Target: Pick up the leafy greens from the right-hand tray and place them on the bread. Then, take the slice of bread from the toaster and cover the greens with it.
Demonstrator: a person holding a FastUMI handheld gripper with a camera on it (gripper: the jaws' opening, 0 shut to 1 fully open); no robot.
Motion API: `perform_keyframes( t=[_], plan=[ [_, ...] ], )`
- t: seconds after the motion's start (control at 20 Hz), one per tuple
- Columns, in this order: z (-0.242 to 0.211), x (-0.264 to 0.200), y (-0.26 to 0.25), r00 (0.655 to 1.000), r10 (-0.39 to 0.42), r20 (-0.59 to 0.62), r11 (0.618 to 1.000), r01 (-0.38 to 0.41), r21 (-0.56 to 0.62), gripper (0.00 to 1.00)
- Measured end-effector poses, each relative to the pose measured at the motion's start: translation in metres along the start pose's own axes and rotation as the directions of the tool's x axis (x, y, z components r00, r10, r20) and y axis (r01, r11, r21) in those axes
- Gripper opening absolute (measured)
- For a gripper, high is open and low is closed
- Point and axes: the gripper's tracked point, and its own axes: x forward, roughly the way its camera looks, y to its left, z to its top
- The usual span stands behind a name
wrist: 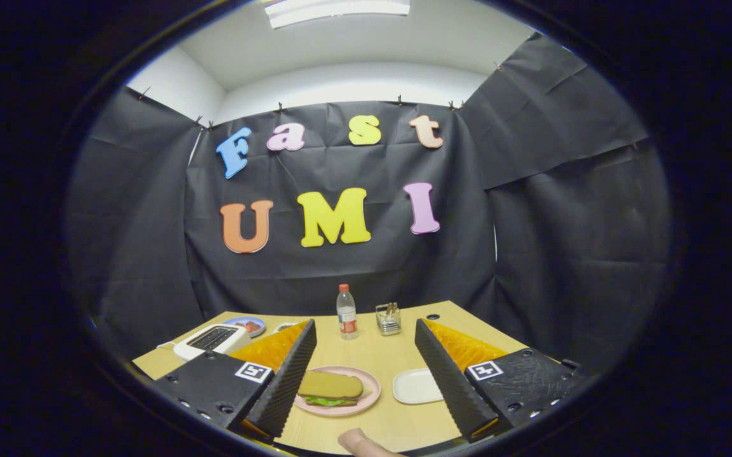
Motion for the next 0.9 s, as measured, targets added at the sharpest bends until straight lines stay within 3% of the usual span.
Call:
perform_keyframes(
  t=[0.45,0.9],
  plan=[
    [0.029,-0.013,0.029,0.999,-0.025,0.044,0.999,0.023,0.037,0.96],
    [0.028,-0.063,0.048,0.997,0.047,0.066,0.999,-0.047,0.0,0.96]
  ],
)
